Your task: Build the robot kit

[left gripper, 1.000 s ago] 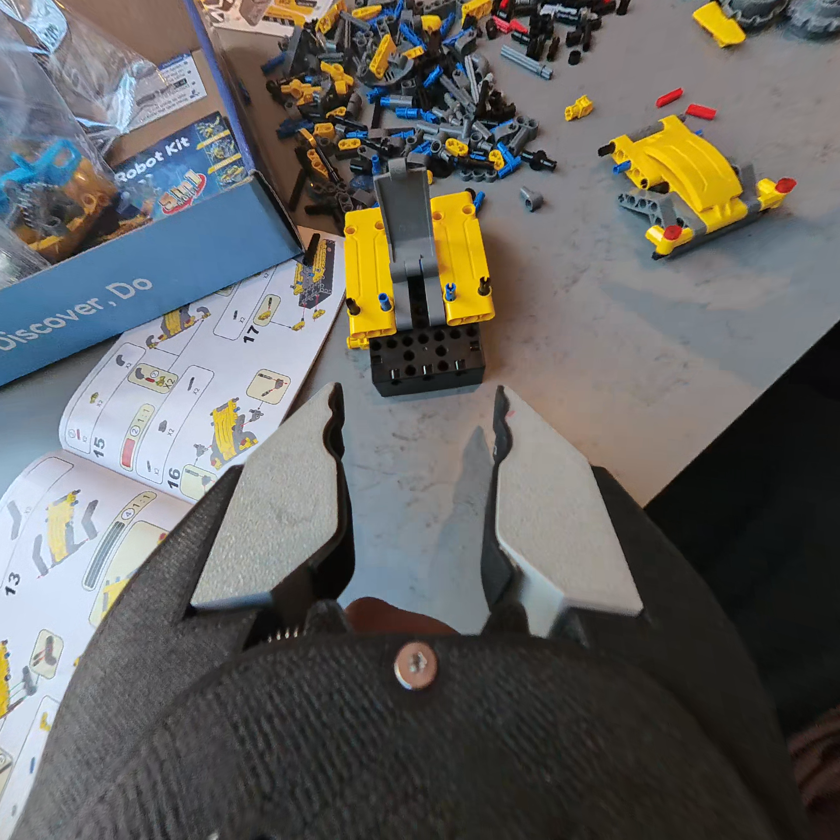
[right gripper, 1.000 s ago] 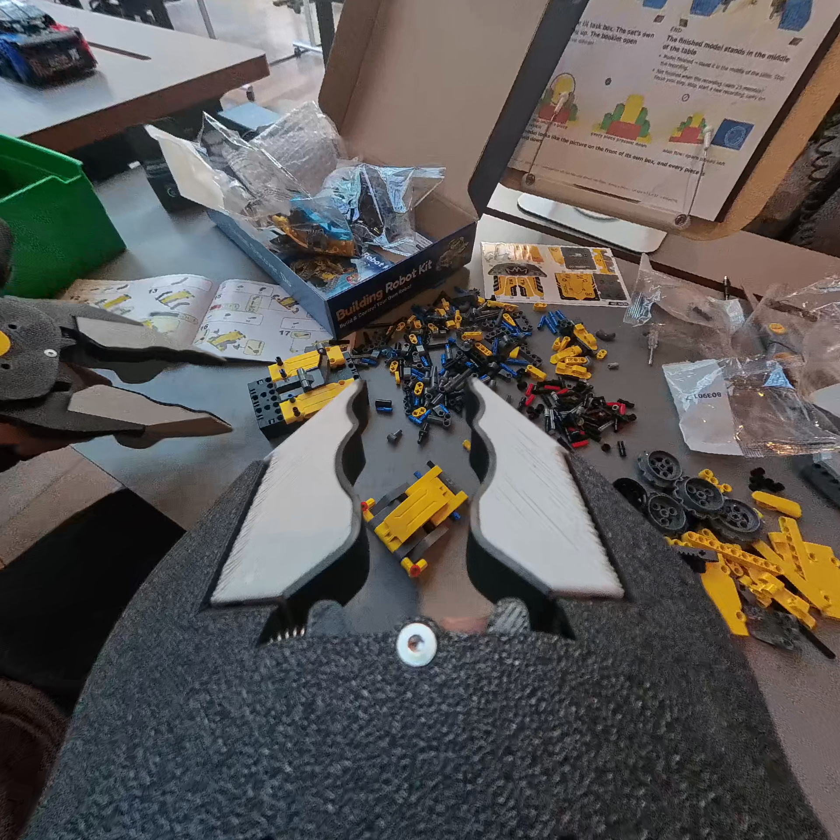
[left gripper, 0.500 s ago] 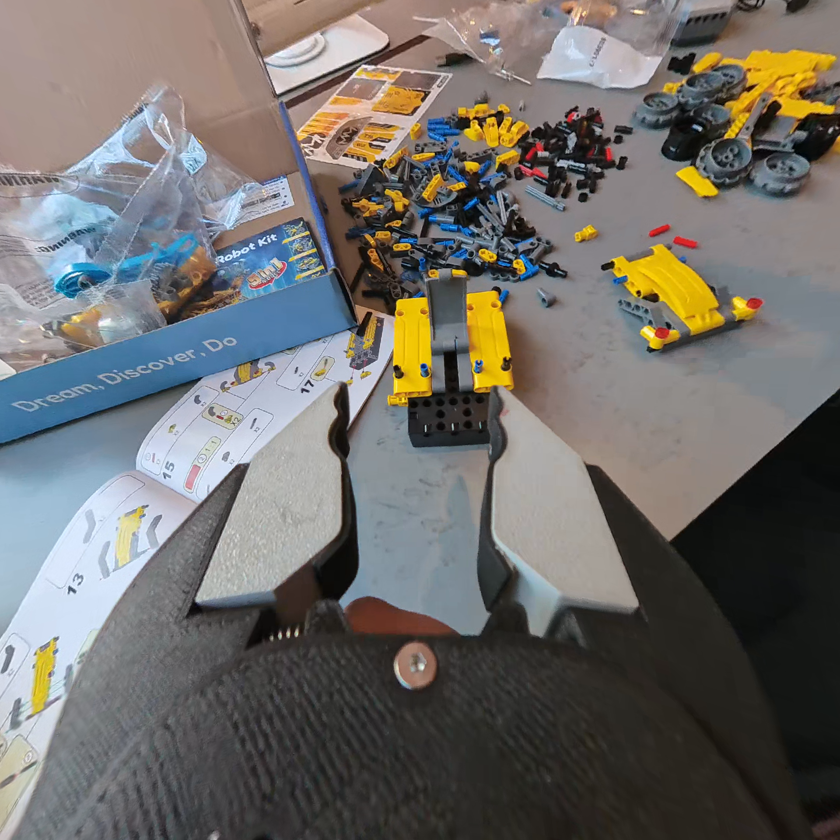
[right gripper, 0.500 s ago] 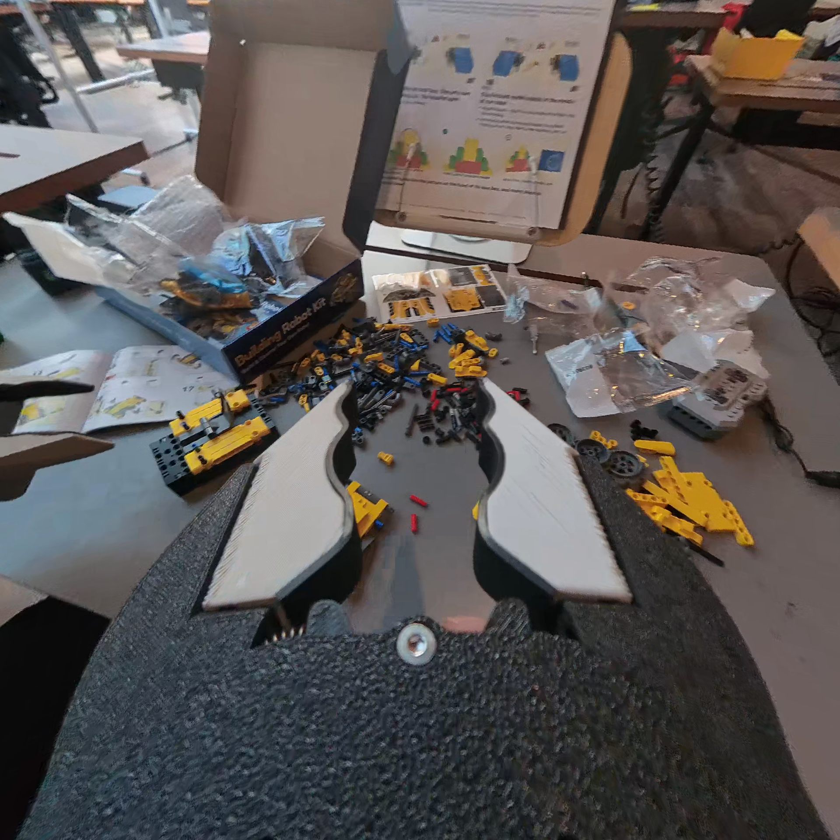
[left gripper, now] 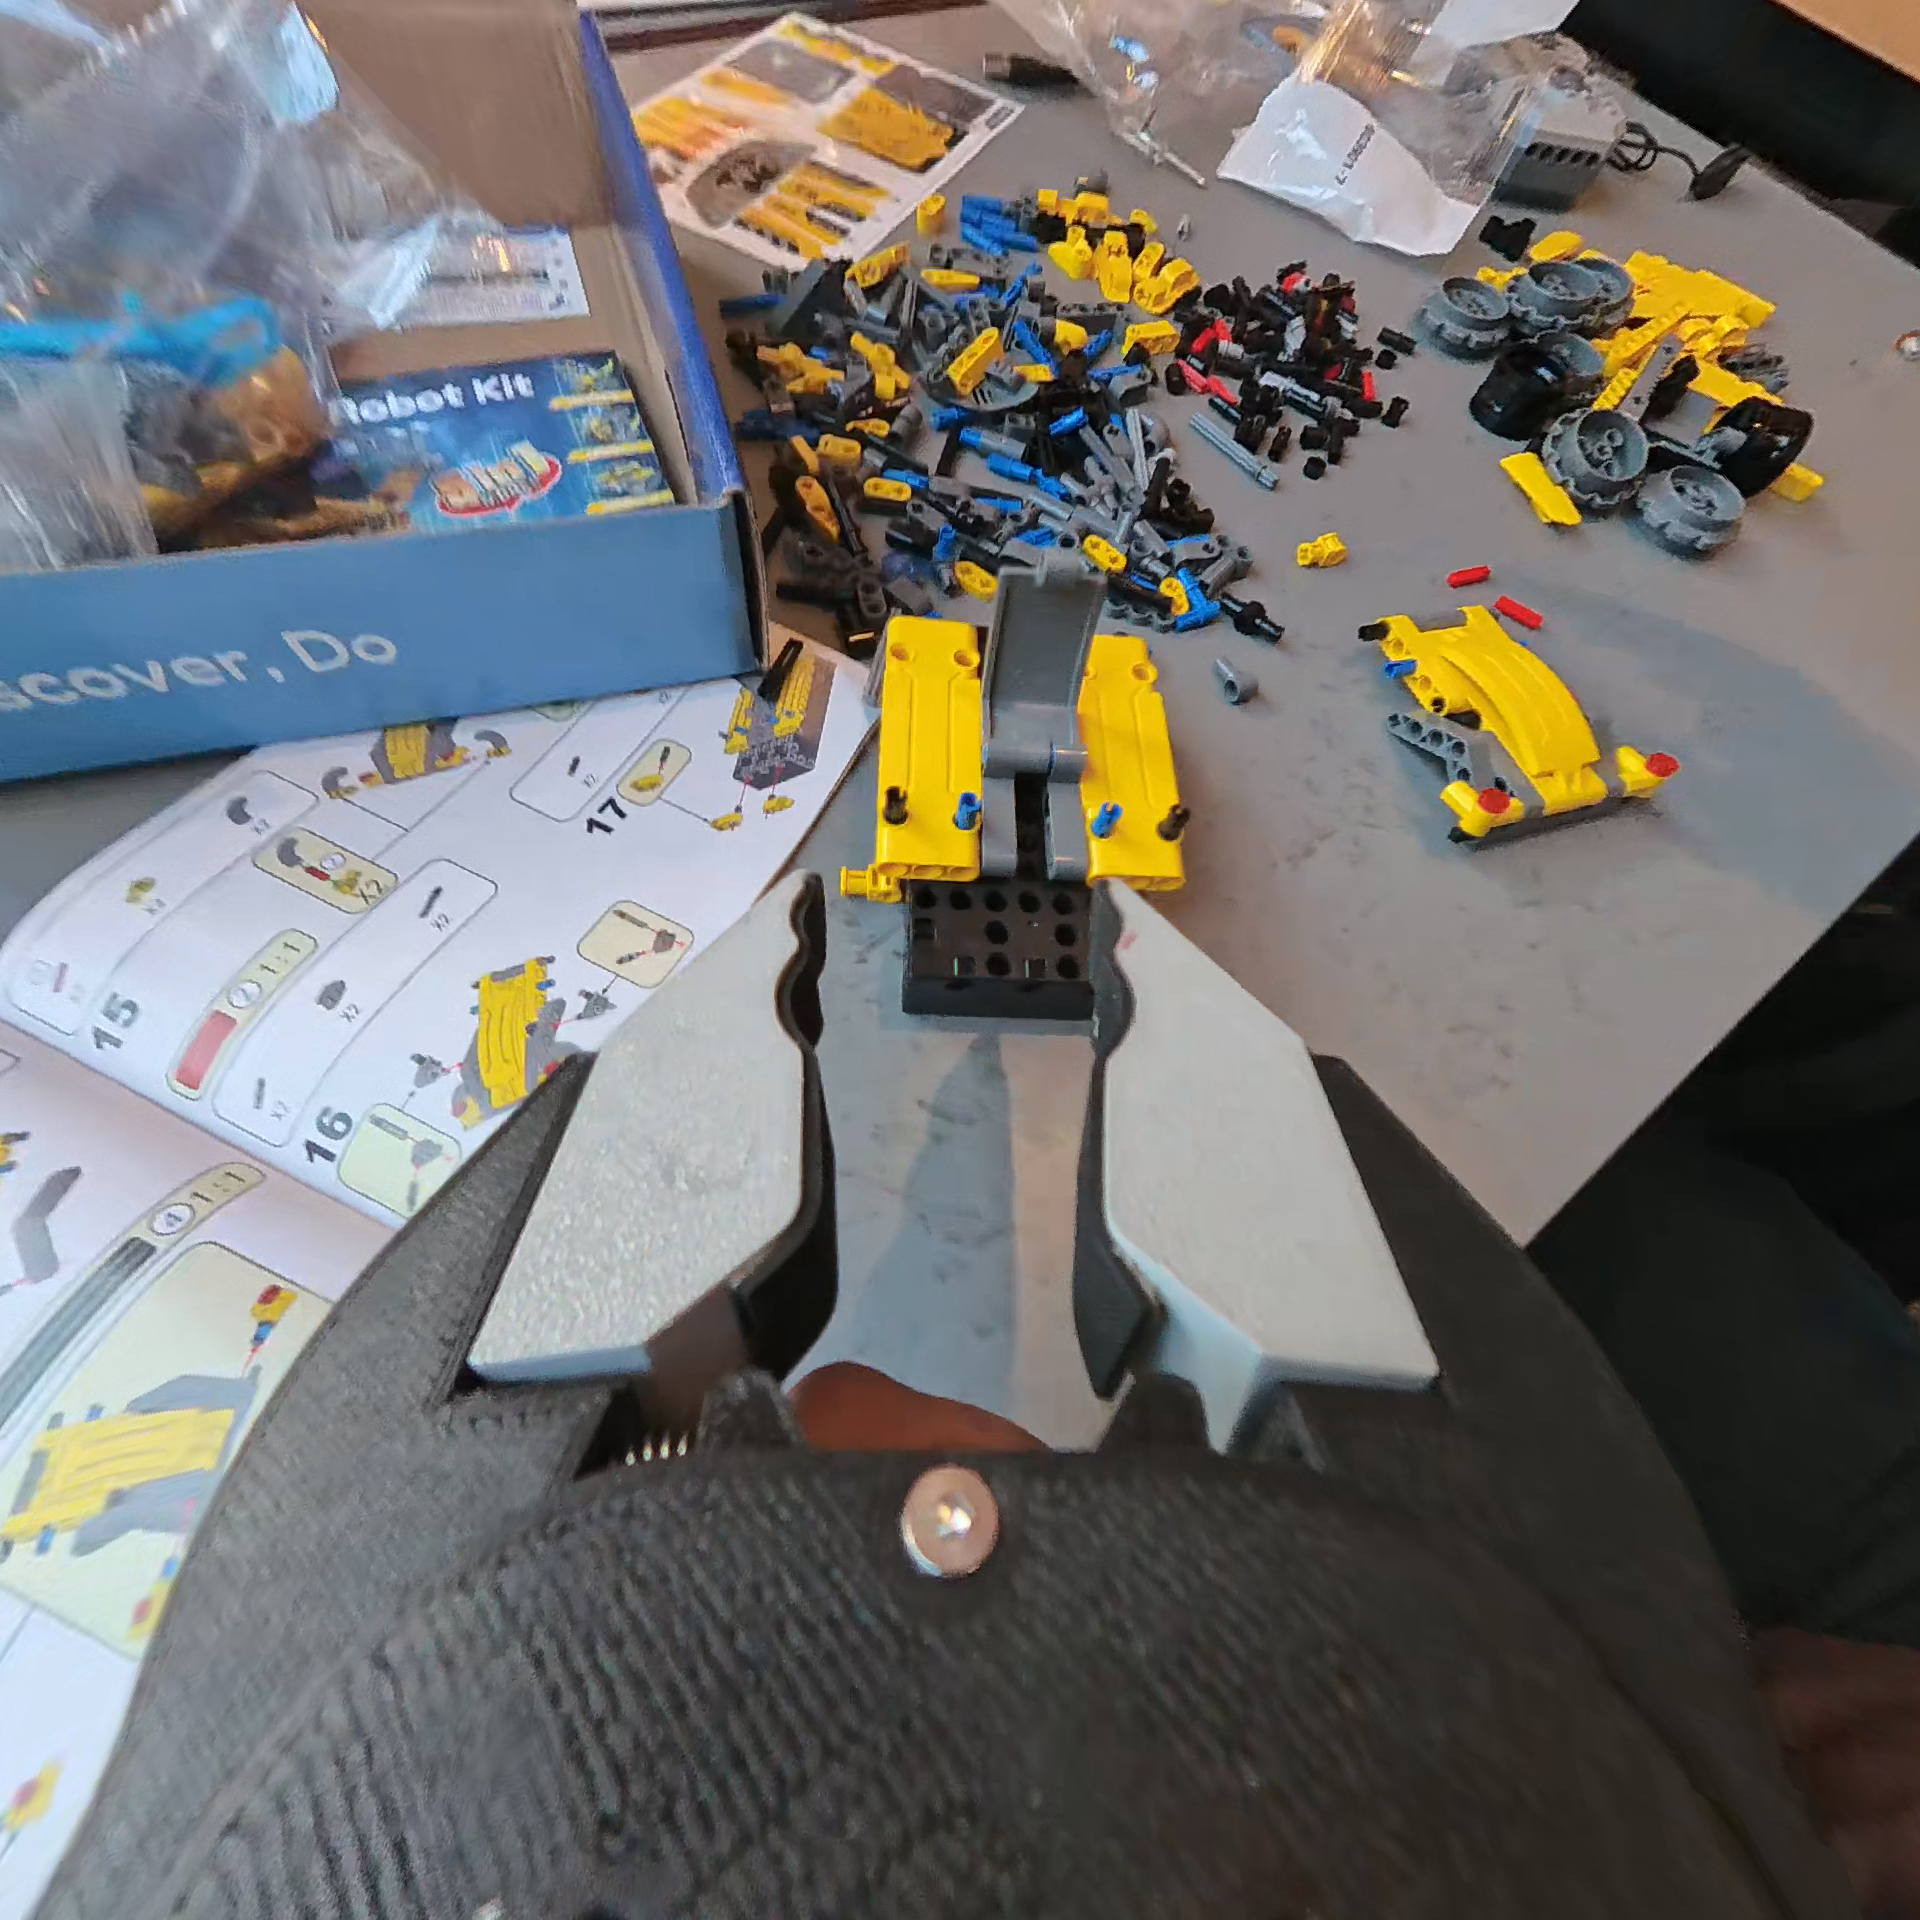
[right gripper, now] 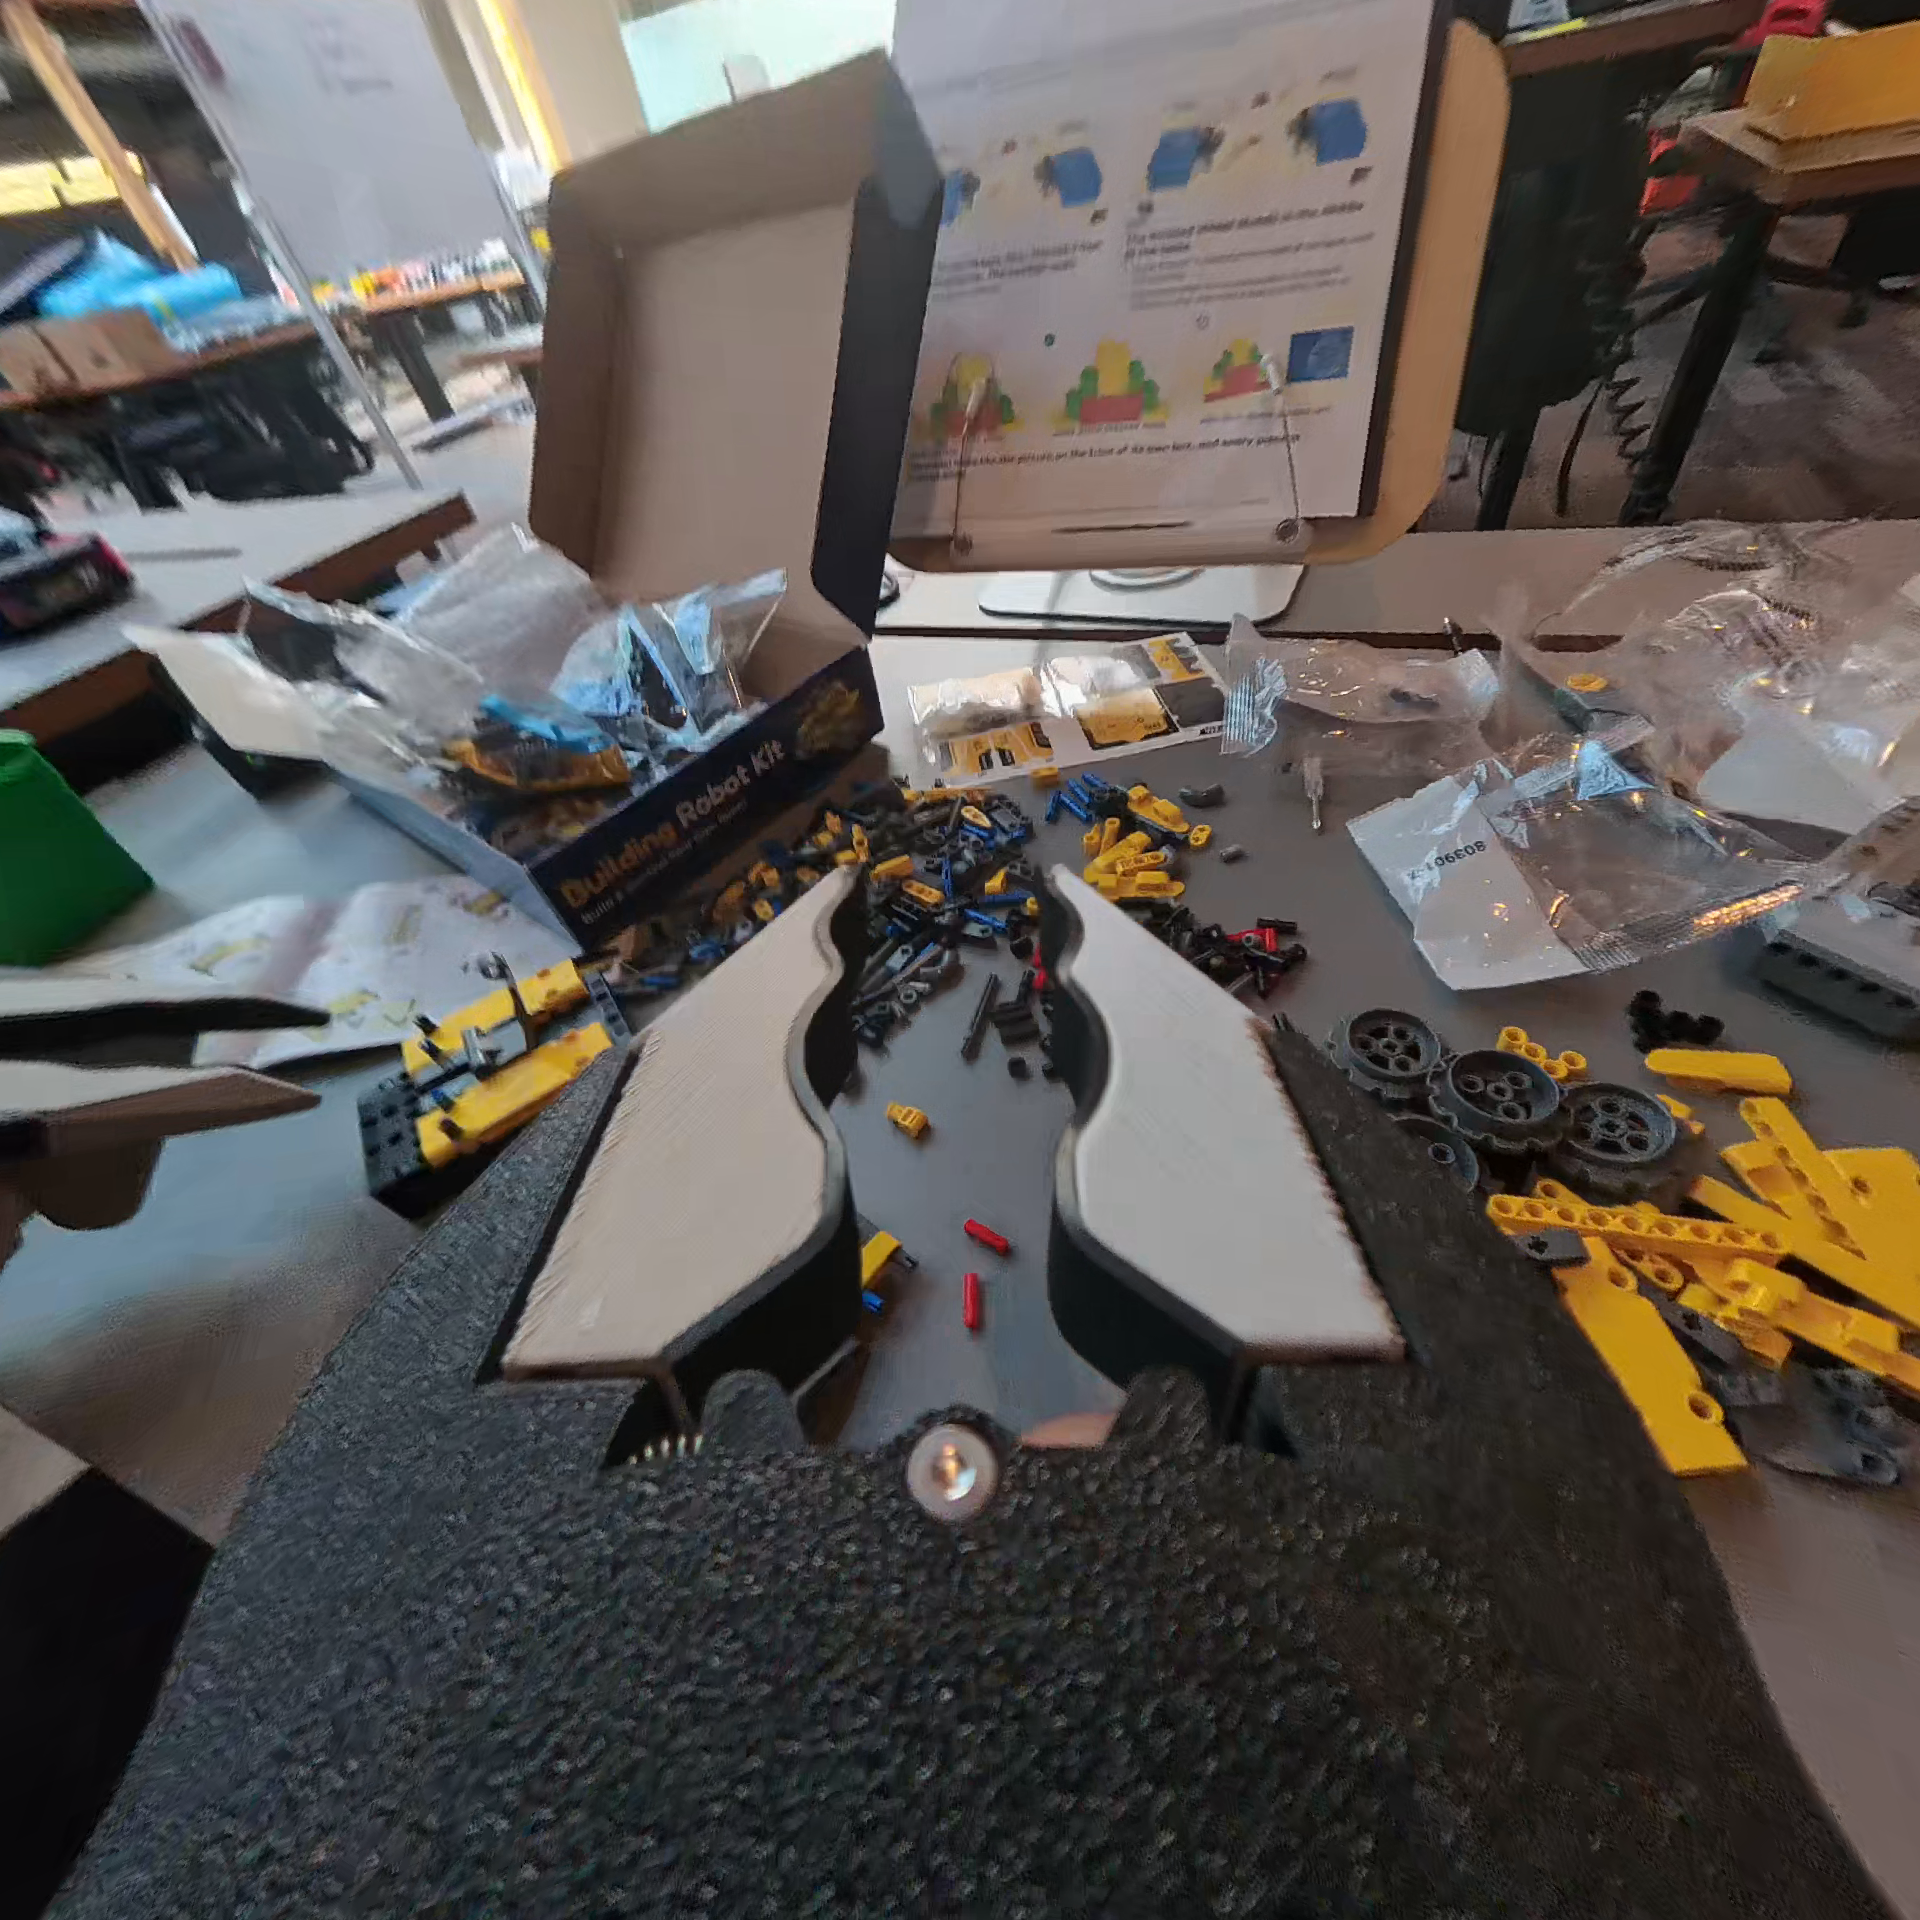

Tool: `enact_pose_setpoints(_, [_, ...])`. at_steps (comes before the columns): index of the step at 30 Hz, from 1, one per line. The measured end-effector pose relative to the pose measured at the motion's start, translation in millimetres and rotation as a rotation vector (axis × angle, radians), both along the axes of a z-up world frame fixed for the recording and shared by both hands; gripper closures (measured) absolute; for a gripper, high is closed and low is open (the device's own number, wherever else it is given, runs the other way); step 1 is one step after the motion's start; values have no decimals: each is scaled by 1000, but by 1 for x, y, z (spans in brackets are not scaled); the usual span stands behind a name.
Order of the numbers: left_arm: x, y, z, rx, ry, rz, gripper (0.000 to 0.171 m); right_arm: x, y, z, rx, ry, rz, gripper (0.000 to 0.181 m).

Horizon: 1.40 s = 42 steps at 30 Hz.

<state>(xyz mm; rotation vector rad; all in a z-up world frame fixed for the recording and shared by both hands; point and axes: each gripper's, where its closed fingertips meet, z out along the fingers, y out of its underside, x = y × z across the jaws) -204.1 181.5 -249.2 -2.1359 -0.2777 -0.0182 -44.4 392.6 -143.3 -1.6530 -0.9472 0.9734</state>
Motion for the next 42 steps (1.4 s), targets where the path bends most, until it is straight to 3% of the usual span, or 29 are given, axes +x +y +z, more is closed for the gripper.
enact_pose_setpoints(2, [-4,-1,-7,-13,-28,-3,123,-13,-8,-15,75,-92,43,181])
enact_pose_setpoints(9, [-18,-8,-3,-11,-39,26,122,-38,-31,-21,118,-196,154,181])
enact_pose_setpoints(13, [-19,-13,10,11,22,35,122,-35,-37,-15,130,-217,118,180])
enact_pose_setpoints(14, [-17,-14,11,14,24,32,122,-35,-37,-15,107,-220,110,157])
enact_pose_setpoints(15, [-14,-15,12,17,19,25,122,-34,-37,-17,81,-234,98,121])
enact_pose_setpoints(16, [-10,-15,12,15,9,14,121,-34,-38,-21,62,-254,93,104])
enact_pose_setpoints(17, [-6,-15,12,8,-4,0,120,-33,-40,-22,56,-261,97,109])
enact_pose_setpoints(18, [-1,-15,13,8,-12,-11,118,-32,-45,-21,57,-249,112,126])
enact_pose_setpoints(19, [2,-14,15,14,-9,-19,118,-32,-52,-20,55,-238,149,169])
enact_pose_setpoints(20, [6,-14,18,20,5,-26,119,-32,-60,-17,49,-224,183,181])
enact_pose_setpoints(23, [13,-12,24,25,64,-45,119,-32,-70,-6,33,-188,208,181])
enact_pose_setpoints(24, [15,-12,25,23,68,-49,119,-31,-72,-2,42,-176,208,180])
enact_pose_setpoints(27, [25,-12,28,27,50,-72,119,-28,-77,-1,17,-202,203,136])
enact_pose_setpoints(31, [32,-13,36,40,96,-77,118,-24,-90,0,12,-217,247,136])
enact_pose_setpoints(35, [30,-11,34,48,97,-57,114,-15,-80,-5,21,-251,221,131])
enact_pose_setpoints(38, [20,-6,25,43,115,-11,108,-4,-49,-23,-11,-291,126,122])
enact_pose_setpoints(42, [16,0,0,-15,57,-7,103,-6,-33,-59,-200,-296,148,122])
